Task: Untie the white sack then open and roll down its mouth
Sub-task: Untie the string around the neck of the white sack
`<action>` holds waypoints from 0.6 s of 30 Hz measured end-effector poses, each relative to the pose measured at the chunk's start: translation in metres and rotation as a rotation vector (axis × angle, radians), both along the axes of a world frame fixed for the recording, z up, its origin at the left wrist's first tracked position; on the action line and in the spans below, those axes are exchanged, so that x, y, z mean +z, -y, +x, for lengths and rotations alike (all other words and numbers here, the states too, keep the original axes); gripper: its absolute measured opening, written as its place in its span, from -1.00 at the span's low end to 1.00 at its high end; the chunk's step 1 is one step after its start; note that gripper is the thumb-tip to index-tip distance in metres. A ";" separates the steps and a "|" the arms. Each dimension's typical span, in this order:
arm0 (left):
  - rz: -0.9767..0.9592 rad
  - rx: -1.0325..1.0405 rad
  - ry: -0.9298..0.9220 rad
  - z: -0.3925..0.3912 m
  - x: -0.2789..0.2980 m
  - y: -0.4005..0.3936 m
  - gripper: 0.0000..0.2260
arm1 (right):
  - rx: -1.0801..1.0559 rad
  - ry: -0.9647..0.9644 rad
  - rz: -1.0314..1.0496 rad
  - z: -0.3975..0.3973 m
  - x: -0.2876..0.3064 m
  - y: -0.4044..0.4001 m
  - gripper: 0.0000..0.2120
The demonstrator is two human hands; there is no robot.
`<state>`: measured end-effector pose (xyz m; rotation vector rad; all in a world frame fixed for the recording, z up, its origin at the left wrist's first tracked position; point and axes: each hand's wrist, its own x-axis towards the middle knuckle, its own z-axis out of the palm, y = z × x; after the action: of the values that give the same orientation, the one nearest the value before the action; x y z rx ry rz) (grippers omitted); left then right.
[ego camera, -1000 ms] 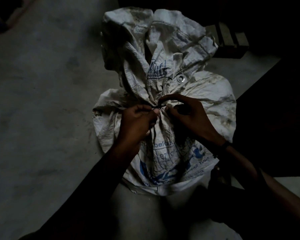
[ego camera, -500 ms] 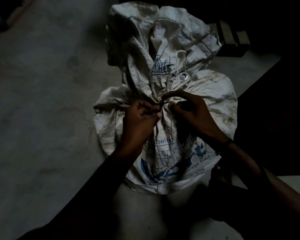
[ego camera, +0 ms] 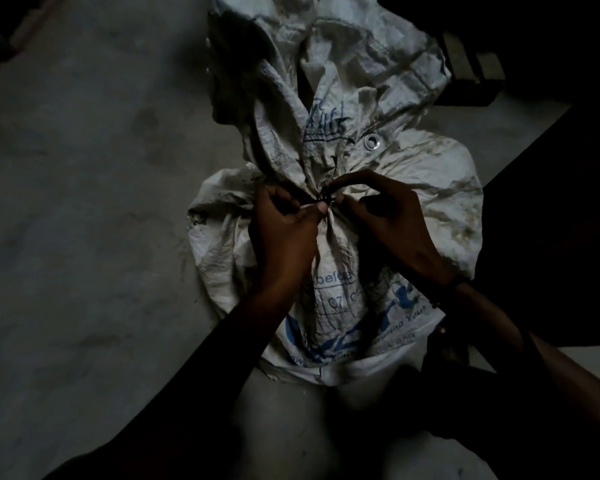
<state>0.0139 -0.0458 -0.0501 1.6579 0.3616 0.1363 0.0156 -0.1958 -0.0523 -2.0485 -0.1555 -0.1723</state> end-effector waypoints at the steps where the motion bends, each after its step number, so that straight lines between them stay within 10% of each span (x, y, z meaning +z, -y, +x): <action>1: 0.002 -0.020 -0.010 -0.001 0.000 -0.001 -0.64 | 0.002 0.001 0.012 0.000 0.001 0.001 -0.91; 18: 0.118 0.003 0.167 -0.004 0.001 0.004 -0.85 | -0.018 -0.002 0.049 -0.002 0.003 -0.001 -0.85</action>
<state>0.0104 -0.0493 -0.0486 1.7485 0.2328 0.3020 0.0133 -0.1950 -0.0491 -2.0022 -0.1305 -0.1832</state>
